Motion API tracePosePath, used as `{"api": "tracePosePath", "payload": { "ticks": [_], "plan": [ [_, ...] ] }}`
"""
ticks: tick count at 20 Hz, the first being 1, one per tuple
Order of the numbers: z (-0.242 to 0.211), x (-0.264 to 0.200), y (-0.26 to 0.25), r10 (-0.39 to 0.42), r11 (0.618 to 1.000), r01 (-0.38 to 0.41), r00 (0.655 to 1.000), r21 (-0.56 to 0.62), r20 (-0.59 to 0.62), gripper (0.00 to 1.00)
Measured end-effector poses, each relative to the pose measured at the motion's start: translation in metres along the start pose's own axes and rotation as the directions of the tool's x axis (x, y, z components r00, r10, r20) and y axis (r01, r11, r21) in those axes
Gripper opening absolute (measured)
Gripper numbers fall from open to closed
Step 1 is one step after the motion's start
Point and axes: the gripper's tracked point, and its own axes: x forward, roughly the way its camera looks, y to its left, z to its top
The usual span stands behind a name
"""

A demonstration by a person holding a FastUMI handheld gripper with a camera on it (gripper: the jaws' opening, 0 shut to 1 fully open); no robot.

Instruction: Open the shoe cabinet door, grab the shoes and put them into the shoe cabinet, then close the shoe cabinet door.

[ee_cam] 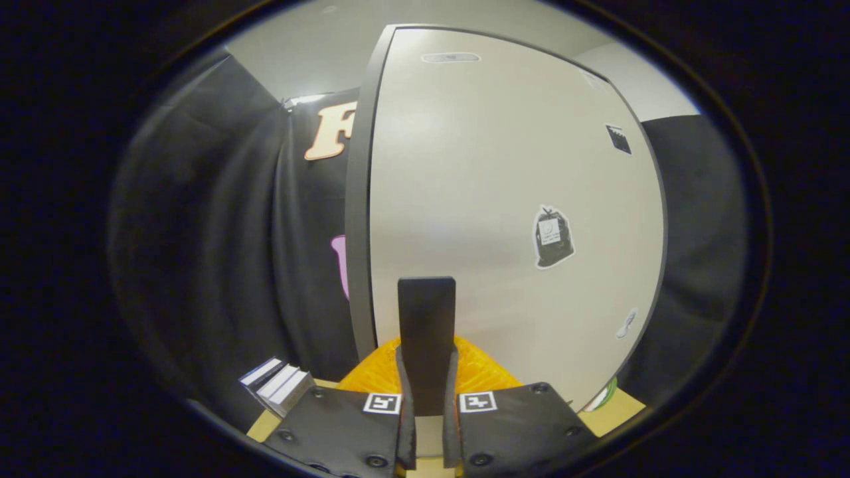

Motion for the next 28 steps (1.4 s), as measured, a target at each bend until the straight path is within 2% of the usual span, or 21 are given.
{"api": "tracePosePath", "payload": {
  "ticks": [2, 13, 22, 28],
  "plan": [
    [0.0, -0.004, -0.001, 0.01, 1.0, -0.01, 1.0, -0.003, -0.003, 0.09],
    [-0.001, -0.085, -0.03, 0.165, 0.986, -0.165, 0.986, 0.016, -0.009, 0.09],
    [-0.004, -0.145, -0.08, 0.338, 0.941, -0.338, 0.941, 0.023, -0.03, 0.09],
    [-0.006, -0.179, -0.129, 0.355, 0.935, -0.356, 0.933, 0.001, -0.056, 0.09]
  ]
}}
